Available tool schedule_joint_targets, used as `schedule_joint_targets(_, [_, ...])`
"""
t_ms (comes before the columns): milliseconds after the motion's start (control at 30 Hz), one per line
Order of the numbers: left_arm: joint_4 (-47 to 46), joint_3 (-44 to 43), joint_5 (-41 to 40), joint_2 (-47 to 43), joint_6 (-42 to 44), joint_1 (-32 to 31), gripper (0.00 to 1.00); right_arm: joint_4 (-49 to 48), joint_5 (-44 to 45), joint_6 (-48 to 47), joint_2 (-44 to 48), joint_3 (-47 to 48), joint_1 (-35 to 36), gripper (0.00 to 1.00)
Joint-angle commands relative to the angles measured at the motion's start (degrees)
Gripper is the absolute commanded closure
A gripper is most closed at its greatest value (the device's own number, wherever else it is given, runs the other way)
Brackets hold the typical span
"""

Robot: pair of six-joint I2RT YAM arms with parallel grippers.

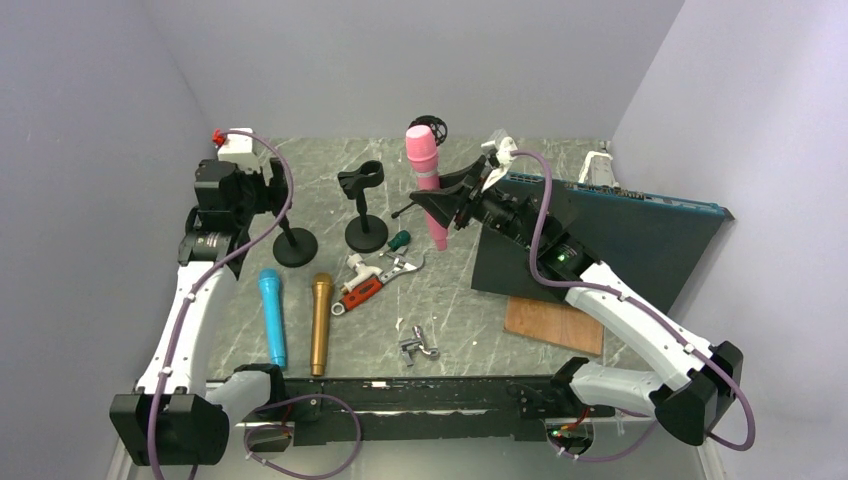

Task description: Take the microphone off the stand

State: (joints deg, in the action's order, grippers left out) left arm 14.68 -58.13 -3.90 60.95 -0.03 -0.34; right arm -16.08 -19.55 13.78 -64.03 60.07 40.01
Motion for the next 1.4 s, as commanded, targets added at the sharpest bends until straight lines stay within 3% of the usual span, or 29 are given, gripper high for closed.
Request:
schedule_joint_targets(0, [4.5,-5.3,1.2,-1.3,-13.3,0.2,0.00,-1.0,-0.3,6.0,1.7,1.2,0.2,1.00])
schedule_joint_targets(133, [13.8,-10.9,3.1,-1.2,-26.9,0.2,0.06,6.5,3.6,7.9,0.1,4.3,0.2,1.00])
schedule_joint_targets(233, [17.3,-11.4,9.0,-3.4,-31.7,-0.9,0.12,12.0,5.2,9.0,-0.8,6.5,0.2,1.00])
schedule_joint_targets(367, [14.4,-6.5,12.1,-11.8,-37.4,-7.3,0.12,18.3,5.4,10.0,-0.5,7.2,0.2,1.00])
schedule_joint_targets(500, [9.2,1.8,18.2,-20.0,-48.9,-13.5,0.08,22.8,4.7,8.6,-0.1,7.5,0.3,1.00])
schedule_joint_targets(600, [4.2,6.3,16.0,-24.4,-54.2,-22.1,0.03,25.7,5.8,8.0,0.1,7.7,0.9,1.00])
schedule_joint_targets(767, [-7.2,4.6,7.8,-23.9,-51.4,-37.6,0.02,25.4,5.3,7.7,1.1,6.7,2.5,1.00])
schedule_joint_targets(867, [-6.5,-2.7,5.3,-17.3,-47.5,-42.8,0.03,25.1,4.1,8.3,0.9,6.8,2.5,1.00])
schedule_joint_targets(1000, [1.2,-13.8,1.0,-8.5,-41.1,-44.6,0.09,25.5,2.9,8.5,0.0,7.6,2.5,1.00])
schedule_joint_targets(1100, [1.8,-18.3,1.3,-3.0,-40.2,-44.7,0.06,25.4,1.2,9.3,-0.2,8.1,2.5,1.00])
schedule_joint_targets(1367, [-0.8,-18.0,0.0,1.0,-46.8,-44.7,0.07,23.4,-2.3,12.5,0.2,7.5,3.7,1.00])
